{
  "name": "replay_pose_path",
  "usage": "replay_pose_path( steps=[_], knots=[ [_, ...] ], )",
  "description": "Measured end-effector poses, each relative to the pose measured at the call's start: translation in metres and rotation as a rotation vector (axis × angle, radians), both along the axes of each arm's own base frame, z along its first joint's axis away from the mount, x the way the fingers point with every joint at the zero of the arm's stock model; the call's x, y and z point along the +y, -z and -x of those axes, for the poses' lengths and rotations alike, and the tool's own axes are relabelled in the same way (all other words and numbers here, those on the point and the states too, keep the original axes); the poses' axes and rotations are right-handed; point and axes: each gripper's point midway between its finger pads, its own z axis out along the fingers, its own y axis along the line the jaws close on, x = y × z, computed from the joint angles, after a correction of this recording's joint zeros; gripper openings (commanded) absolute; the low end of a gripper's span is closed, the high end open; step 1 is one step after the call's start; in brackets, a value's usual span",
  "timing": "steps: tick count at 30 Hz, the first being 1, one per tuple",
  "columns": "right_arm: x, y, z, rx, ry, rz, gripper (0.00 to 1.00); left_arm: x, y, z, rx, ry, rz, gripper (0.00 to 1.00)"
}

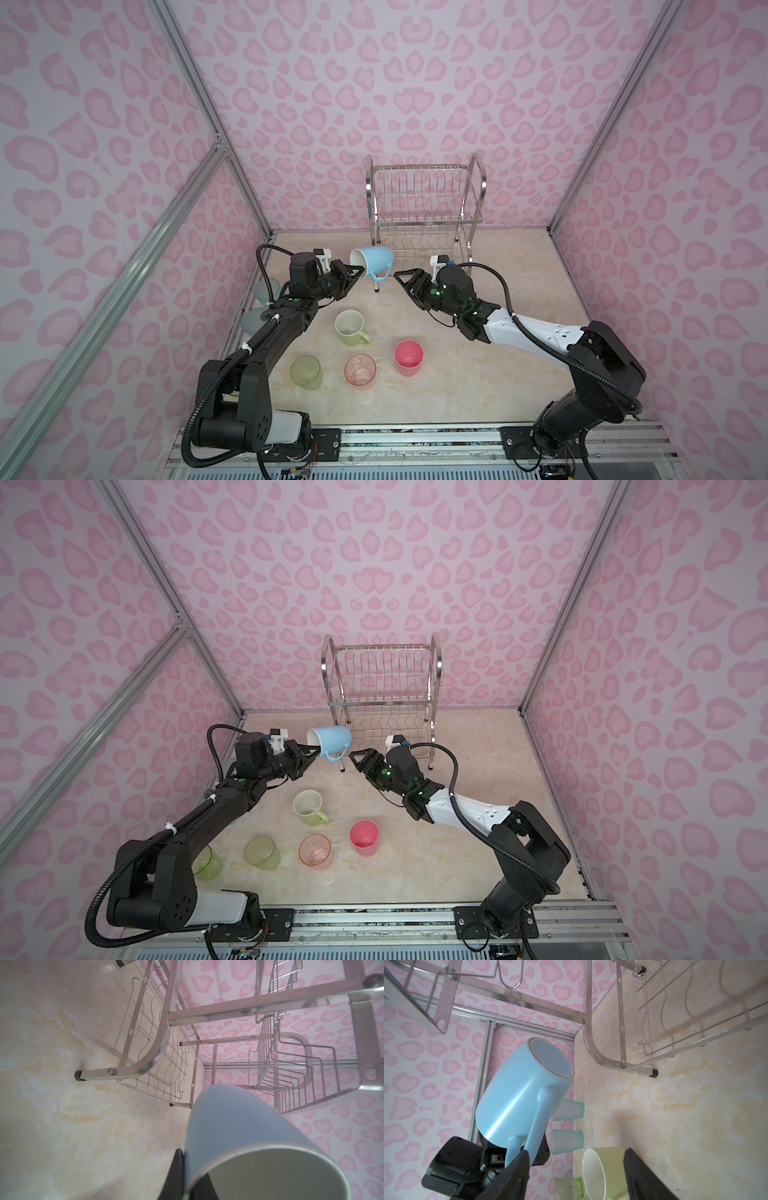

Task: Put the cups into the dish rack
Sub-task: 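Lift the light blue mug with the left gripper while the right gripper approaches, then grasp the light blue mug handle with the right gripper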

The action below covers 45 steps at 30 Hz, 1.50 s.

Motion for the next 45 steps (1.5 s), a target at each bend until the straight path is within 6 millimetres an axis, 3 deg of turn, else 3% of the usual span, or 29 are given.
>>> replay_pose_path(
  steps=[7, 15, 30, 45],
  knots=[
    [0.011, -0.009, 0.003, 0.017, -0.012, -0.140, 0.68, -0.005, 0.001, -0.003, 0.011, 0.009, 0.073, 0.03],
    [0.023, -0.032, 0.001, -0.002, -0.025, -0.234, 0.61, -0.009, -0.001, -0.001, -0.002, 0.033, 0.106, 0.03],
    [0.048, -0.027, 0.005, 0.044, -0.041, -0.299, 0.34, -0.012, 0.007, 0.008, -0.042, 0.051, 0.109, 0.03],
    [0.049, -0.032, 0.002, 0.032, -0.028, -0.342, 0.28, -0.012, 0.002, 0.015, -0.100, 0.025, 0.079, 0.03]
  ],
)
